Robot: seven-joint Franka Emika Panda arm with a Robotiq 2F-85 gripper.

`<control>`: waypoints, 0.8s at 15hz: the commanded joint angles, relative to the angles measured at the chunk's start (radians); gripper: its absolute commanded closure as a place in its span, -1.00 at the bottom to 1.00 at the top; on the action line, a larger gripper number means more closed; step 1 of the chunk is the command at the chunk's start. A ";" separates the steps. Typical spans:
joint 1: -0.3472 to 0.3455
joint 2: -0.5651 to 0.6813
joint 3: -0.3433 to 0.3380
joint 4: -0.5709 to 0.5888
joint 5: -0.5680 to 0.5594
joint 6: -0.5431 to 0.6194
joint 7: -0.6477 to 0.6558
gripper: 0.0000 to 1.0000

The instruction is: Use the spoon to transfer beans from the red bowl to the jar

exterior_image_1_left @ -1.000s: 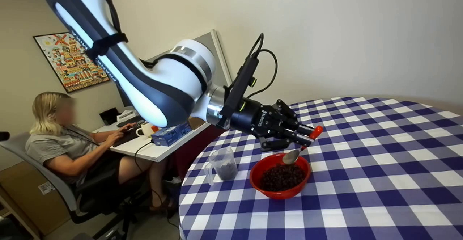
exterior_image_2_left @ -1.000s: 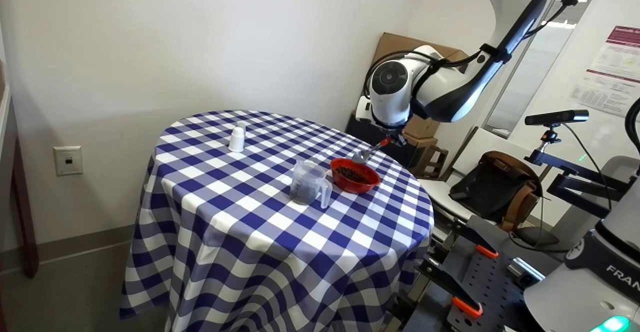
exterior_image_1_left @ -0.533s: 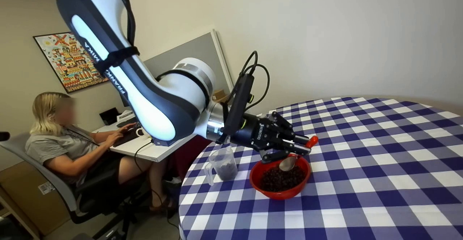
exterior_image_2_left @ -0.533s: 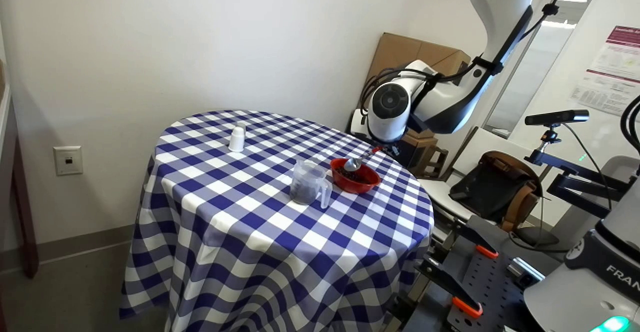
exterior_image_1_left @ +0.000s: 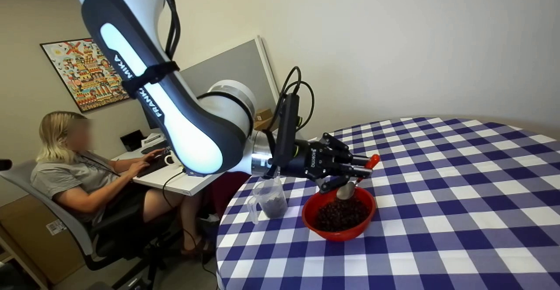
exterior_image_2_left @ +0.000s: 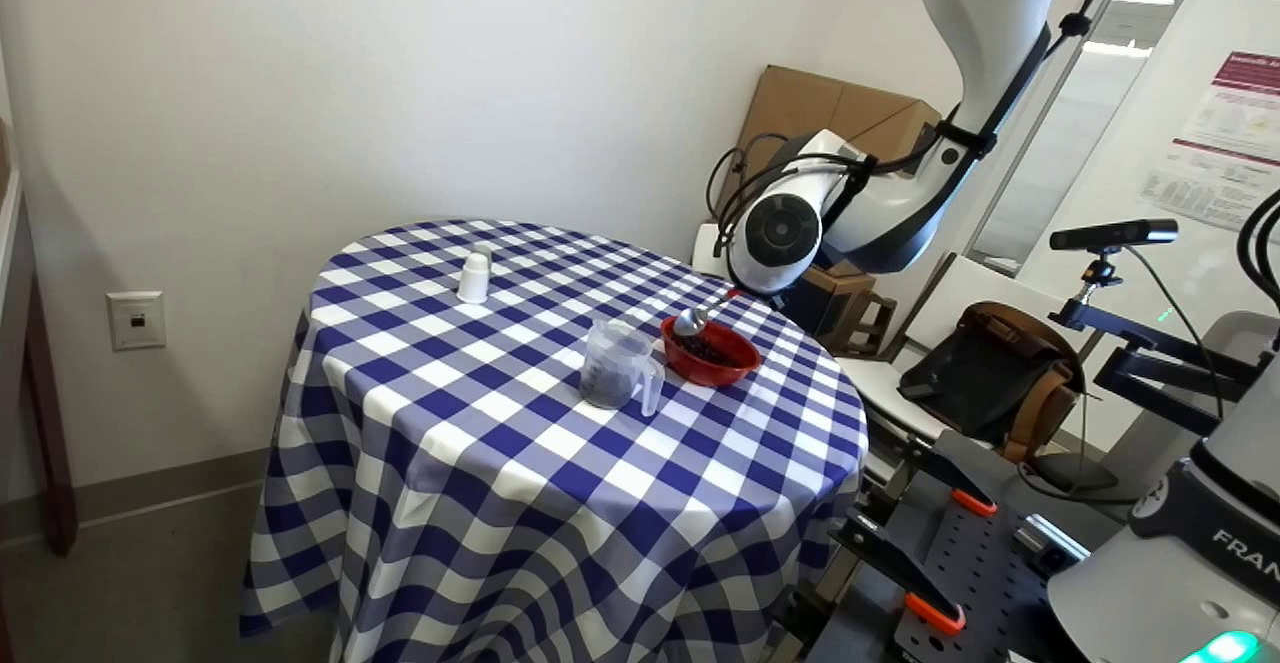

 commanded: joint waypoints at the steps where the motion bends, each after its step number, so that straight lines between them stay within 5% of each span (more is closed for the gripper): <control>1: -0.007 0.007 0.016 0.004 -0.063 -0.052 0.036 0.88; 12: -0.007 0.023 0.029 -0.014 -0.075 -0.124 0.083 0.87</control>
